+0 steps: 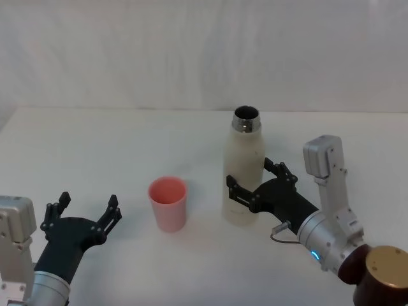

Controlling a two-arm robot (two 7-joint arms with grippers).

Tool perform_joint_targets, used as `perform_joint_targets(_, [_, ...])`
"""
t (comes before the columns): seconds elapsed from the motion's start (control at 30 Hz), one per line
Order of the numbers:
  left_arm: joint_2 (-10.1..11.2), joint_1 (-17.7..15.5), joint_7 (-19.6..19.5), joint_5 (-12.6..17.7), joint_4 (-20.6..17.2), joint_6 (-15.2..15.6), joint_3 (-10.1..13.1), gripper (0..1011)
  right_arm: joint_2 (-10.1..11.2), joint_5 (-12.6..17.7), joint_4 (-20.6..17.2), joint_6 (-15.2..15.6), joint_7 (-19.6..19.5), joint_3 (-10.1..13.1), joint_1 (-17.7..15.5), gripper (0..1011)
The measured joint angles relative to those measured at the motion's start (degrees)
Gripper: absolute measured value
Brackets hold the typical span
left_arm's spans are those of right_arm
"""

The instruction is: Grasp the thermos with one hand and pour water into the cup lid.

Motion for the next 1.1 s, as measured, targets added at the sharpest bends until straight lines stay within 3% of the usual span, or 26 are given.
perform_joint_targets(1.1, [0.0,0.0,0.0,0.0,0.0,0.0,0.0,1001,-2.91,-0.35,6.3,-1.15,-0.23,-0.19,4.51,1000])
